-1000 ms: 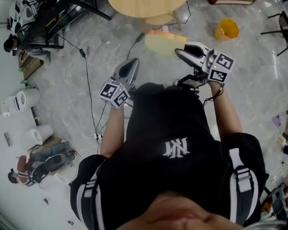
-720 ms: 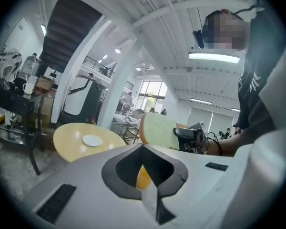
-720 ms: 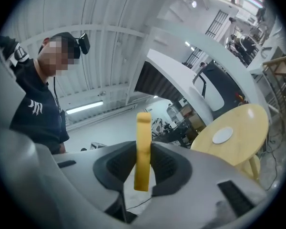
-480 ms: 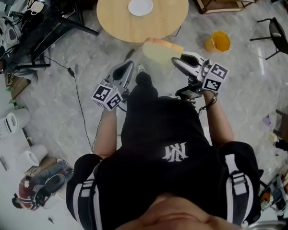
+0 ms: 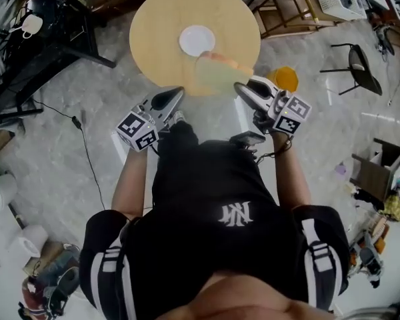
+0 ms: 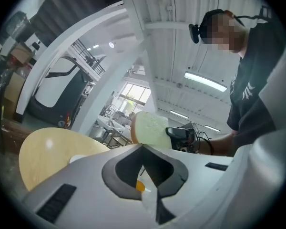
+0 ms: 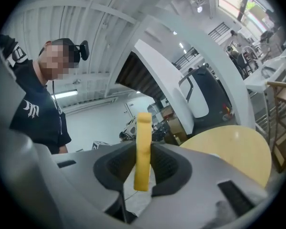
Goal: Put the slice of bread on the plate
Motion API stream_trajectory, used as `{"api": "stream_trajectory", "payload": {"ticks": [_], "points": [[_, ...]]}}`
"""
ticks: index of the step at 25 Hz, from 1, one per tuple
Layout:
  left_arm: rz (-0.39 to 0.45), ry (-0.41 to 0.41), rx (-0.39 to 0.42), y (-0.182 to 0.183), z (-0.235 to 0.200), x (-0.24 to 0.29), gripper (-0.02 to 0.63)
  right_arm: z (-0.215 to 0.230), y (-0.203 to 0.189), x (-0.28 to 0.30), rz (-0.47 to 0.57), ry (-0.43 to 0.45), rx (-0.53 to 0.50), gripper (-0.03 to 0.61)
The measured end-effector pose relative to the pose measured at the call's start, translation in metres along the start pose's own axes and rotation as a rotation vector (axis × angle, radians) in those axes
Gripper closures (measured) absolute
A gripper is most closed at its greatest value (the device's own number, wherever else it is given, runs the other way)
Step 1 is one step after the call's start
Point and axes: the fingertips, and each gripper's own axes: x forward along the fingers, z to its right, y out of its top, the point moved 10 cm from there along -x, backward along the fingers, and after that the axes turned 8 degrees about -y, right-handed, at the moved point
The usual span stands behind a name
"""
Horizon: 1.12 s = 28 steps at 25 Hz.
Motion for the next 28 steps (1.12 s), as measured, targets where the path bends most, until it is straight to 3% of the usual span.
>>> {"api": "stream_trajectory", "payload": {"ticks": [5, 10, 14, 19, 24, 28], "points": [[0.044, -0.035, -0.051, 0.012, -0.053, 0.003, 0.601, 0.023, 0.013, 0.018, -0.059, -0.089, -0.007, 0.488], [0.060, -0.085, -0.060, 0.024, -0.065, 0.026, 0.601, 0.034, 0.027, 0.019, -0.109, -0.110, -0.012, 0.488], [0.040, -0.074, -0.091, 0.025, -0.080, 0.050, 0.601, 0.065, 0.028, 0.026, -0.109, -0.082, 0.028, 0.488], [-0.004, -0.017, -0.081, 0.027, -0.094, 0.077, 0.601, 0.119, 0.036, 0.038, -0.097, -0.022, 0.034, 0.488], [-0.045, 0.116, -0.074, 0.027, -0.092, 0.087, 0.601, 0.172, 0.053, 0.038, -0.113, 0.036, 0.042, 0.488], [-0.056, 0.237, -0.112, 0.021, -0.101, 0.085, 0.601, 0.205, 0.061, 0.059, -0.121, 0.122, 0.086, 0.488]]}}
